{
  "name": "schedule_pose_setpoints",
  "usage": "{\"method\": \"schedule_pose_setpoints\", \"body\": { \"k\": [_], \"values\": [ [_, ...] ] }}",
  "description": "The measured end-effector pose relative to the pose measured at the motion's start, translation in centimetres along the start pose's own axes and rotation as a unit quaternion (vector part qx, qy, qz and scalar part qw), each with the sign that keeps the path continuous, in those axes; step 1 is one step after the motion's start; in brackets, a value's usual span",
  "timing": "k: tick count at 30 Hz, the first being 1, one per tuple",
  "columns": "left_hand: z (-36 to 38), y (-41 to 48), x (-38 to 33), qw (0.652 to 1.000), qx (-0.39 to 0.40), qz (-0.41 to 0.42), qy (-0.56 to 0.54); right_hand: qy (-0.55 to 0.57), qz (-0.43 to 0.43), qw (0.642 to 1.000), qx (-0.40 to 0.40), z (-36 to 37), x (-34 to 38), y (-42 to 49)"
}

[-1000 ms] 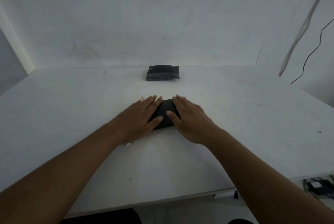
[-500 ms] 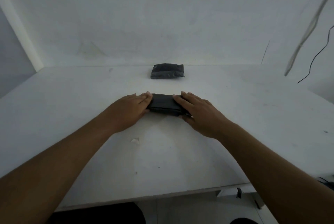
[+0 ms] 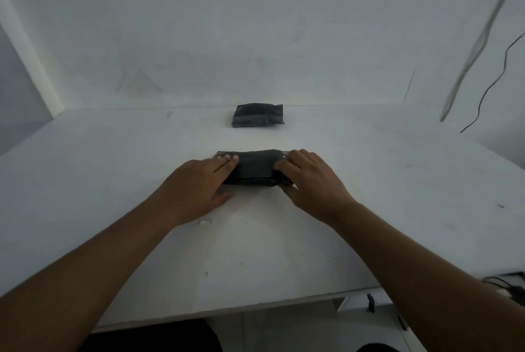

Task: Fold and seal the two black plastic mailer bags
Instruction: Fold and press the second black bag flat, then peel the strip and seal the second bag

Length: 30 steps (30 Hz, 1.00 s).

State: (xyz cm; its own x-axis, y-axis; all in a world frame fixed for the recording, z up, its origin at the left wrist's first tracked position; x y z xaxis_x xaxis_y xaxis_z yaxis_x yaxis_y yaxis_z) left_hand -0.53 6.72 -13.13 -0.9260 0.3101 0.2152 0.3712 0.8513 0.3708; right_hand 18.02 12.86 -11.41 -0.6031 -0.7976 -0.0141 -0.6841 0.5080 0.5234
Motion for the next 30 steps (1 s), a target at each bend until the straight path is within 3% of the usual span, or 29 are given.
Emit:
{"method": "schedule_pose_setpoints", "body": {
  "k": [6, 11, 14, 17, 19, 23, 27, 30],
  "values": [
    [0.9, 0.8, -0.5, 0.999, 0.025, -0.021, 0.029, 0.039, 0.041, 0.997, 0.045, -0.4, -1.8, -1.3],
    [-1.7, 2.2, -3.8, 0.999, -0.047, -0.012, -0.01, 0.107, 0.147, 0.983, -0.027, -3.5, -7.6, -4.6],
    [-3.4, 4.6, -8.4, 0.99, -0.109, 0.031, -0.089, 0.127, 0.26, 0.954, -0.08, -5.1, -13.4, -7.1],
    [-2.9, 7.0, -13.6, 0.971, -0.118, 0.075, -0.196, 0.191, 0.401, 0.895, -0.049, -5.0, -18.0, -10.0],
    [-1.2, 8.7, -16.2, 0.964, -0.1, 0.082, -0.23, 0.231, 0.447, 0.864, -0.037, -4.4, -19.7, -11.7],
    [2.3, 12.5, -16.9, 0.961, -0.058, -0.004, -0.27, 0.285, 0.445, 0.848, -0.03, -4.0, -20.4, -12.5],
    [4.5, 15.1, -15.0, 0.947, -0.047, -0.114, -0.296, 0.266, 0.415, 0.869, 0.034, -3.4, -19.6, -12.2],
    [5.3, 15.3, -14.7, 0.945, -0.05, -0.127, -0.298, 0.259, 0.39, 0.882, 0.054, -3.7, -19.0, -12.6]
  ]
}}
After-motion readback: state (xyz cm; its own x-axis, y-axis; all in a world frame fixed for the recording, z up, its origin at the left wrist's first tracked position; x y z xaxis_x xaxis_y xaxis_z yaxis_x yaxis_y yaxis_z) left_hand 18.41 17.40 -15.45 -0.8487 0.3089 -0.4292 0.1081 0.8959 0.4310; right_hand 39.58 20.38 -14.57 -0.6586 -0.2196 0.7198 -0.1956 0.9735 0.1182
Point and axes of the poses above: each hand's wrist, its own y-axis towards the middle knuckle, its own z-axis out of the palm, x = y × z, the point moved 7 cm from there along y, towards the middle knuckle, and after that the axes turned 6 degrees about z, right-handed, at the moved point
